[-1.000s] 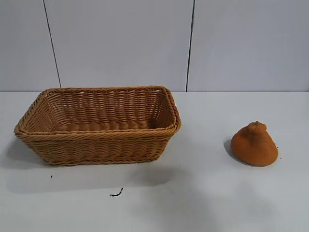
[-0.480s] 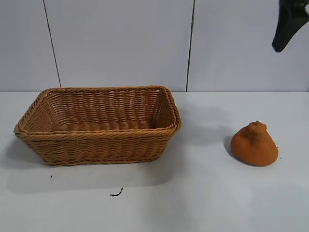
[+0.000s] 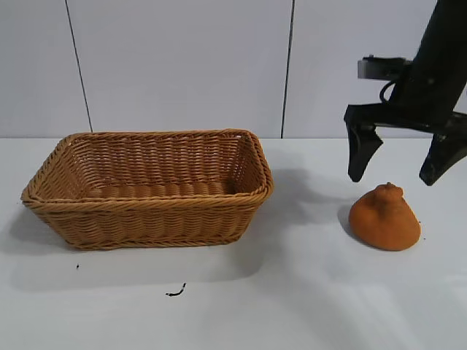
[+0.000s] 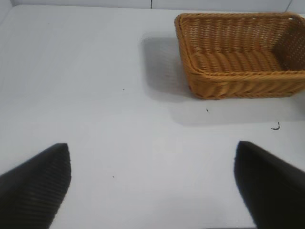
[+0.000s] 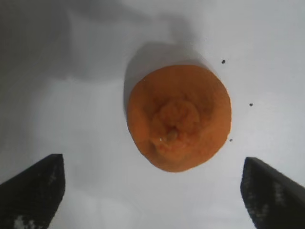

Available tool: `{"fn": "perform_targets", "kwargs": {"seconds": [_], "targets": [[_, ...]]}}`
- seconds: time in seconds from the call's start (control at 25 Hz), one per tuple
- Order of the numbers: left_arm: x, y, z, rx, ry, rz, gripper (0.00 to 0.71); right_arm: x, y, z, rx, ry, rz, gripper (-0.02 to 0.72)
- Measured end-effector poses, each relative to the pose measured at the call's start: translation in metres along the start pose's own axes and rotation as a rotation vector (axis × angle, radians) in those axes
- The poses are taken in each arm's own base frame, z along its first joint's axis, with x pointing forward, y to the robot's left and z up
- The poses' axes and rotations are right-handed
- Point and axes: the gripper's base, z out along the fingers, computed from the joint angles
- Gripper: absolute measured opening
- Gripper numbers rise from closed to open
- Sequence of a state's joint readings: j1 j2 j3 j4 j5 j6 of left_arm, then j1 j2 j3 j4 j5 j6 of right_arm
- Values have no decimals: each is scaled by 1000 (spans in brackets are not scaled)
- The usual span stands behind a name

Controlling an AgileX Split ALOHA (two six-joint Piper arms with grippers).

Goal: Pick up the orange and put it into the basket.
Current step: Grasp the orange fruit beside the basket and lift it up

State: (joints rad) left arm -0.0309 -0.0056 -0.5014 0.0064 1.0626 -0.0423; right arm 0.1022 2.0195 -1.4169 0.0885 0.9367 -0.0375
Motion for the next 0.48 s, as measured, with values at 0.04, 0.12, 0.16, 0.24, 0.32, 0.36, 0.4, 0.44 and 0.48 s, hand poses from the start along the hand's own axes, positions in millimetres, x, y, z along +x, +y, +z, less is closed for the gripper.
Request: {"fn": "perform_targets", "kwargs": {"seconds": [0.04, 0.12, 0.16, 0.24, 0.32, 0.36, 0.4, 0.44, 0.48], "targets": [[0, 0, 0, 0, 0, 0, 666, -1, -1, 9, 8, 11, 2, 694], [0, 0, 0, 0, 0, 0, 666, -2, -3, 23, 15, 31, 4, 694], [0, 0, 0, 0, 0, 0, 666, -2, -4, 30, 17, 41, 5, 694], [0, 0, 0, 0, 0, 0, 666, -1, -4, 42, 18, 63, 8, 691], [0, 0, 0, 0, 0, 0, 666, -1, -5, 48, 20, 75, 7, 646], [0, 0, 0, 0, 0, 0, 666, -1, -5, 49, 21, 75, 6, 604], [0, 0, 0, 0, 0, 0, 666, -1, -5, 49, 23, 72, 4, 536], [0, 0, 0, 0, 0, 0, 666, -2, -5, 49, 23, 70, 4, 451], [0, 0, 0, 0, 0, 0, 666, -2, -5, 48, 23, 69, 4, 351]]}}
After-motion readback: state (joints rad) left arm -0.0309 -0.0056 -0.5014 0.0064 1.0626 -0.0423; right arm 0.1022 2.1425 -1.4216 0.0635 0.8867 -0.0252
